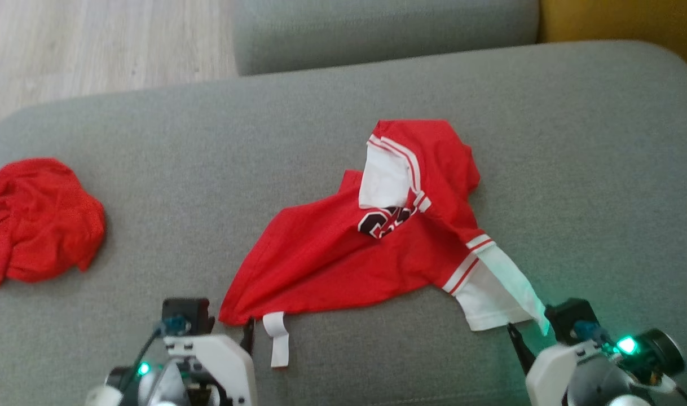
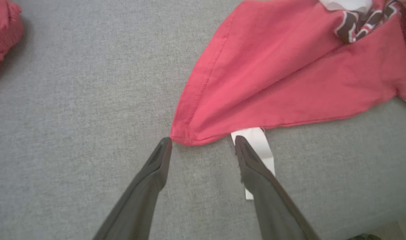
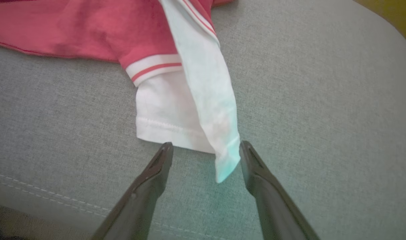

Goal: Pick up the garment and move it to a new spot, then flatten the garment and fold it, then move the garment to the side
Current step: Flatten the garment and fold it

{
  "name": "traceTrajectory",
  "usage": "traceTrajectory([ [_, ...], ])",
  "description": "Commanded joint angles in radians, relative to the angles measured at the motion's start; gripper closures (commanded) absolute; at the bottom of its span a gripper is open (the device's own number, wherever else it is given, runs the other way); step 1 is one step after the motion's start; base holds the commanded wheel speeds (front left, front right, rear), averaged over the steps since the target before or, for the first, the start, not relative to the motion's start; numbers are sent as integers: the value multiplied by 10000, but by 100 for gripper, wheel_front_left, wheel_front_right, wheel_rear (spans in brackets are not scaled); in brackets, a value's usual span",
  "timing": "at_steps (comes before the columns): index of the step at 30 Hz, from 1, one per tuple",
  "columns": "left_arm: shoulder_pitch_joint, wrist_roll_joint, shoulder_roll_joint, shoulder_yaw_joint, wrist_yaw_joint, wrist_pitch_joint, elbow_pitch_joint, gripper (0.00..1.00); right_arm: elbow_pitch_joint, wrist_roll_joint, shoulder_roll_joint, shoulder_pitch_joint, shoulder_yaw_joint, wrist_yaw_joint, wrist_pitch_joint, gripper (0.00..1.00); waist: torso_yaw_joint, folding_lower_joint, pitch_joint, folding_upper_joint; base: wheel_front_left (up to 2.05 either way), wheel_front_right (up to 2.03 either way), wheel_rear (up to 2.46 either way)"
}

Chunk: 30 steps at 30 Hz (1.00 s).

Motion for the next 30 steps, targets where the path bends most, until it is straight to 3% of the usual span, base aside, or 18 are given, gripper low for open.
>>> traceTrajectory([
  [1,-793,113,96,303,73,68,-237,0,-241,45,-118,-674,238,75,0,0,23,0,262,0,0,0,0],
  [29,-2133,-127,398,361,18,399,984,0,529,-126,2,-1671,256,75,-158,0,-142,0,1400,0,0,0,0],
  [30,-2182,-147,416,353,-10,425,1066,11,554,-117,-3,-1701,275,75,-145,0,-149,0,1434,0,0,0,0],
])
